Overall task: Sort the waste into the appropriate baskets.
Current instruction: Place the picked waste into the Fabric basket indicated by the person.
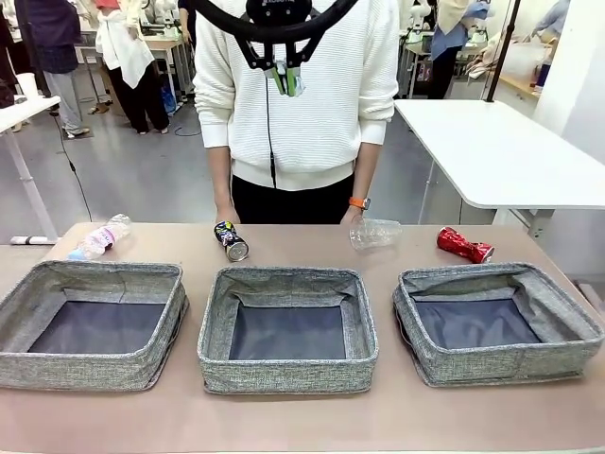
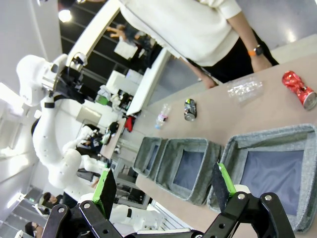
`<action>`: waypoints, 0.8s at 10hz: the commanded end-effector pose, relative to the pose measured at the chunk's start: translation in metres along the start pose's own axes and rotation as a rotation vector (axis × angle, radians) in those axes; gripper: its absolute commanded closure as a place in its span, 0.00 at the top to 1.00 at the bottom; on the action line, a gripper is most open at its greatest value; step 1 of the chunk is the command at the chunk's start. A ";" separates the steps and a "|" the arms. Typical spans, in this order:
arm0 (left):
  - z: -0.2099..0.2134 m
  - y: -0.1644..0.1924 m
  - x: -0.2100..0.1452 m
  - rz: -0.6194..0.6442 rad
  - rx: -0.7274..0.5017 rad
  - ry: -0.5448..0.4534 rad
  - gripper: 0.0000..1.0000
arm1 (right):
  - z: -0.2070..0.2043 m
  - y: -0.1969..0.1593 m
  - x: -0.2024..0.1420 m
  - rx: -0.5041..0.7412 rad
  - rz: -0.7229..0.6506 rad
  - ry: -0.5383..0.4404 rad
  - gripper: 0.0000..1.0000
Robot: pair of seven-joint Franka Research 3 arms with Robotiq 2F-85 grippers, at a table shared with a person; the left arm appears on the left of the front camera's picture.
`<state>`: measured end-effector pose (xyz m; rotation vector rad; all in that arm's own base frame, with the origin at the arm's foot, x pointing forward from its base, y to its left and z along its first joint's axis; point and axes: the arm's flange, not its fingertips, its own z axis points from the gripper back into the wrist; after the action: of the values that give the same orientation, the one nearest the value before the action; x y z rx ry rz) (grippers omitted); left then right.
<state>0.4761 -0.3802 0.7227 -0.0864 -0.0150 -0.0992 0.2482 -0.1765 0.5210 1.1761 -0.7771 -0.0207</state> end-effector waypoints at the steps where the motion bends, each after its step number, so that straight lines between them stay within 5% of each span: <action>1: 0.005 0.004 -0.002 -0.016 0.000 0.004 0.09 | -0.001 0.001 0.003 0.014 0.023 -0.014 1.00; 8: 0.005 0.004 -0.002 -0.016 0.000 0.004 0.09 | -0.001 0.001 0.003 0.014 0.023 -0.014 1.00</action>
<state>0.4761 -0.3802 0.7227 -0.0864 -0.0149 -0.0995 0.2482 -0.1765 0.5210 1.1760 -0.7771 -0.0206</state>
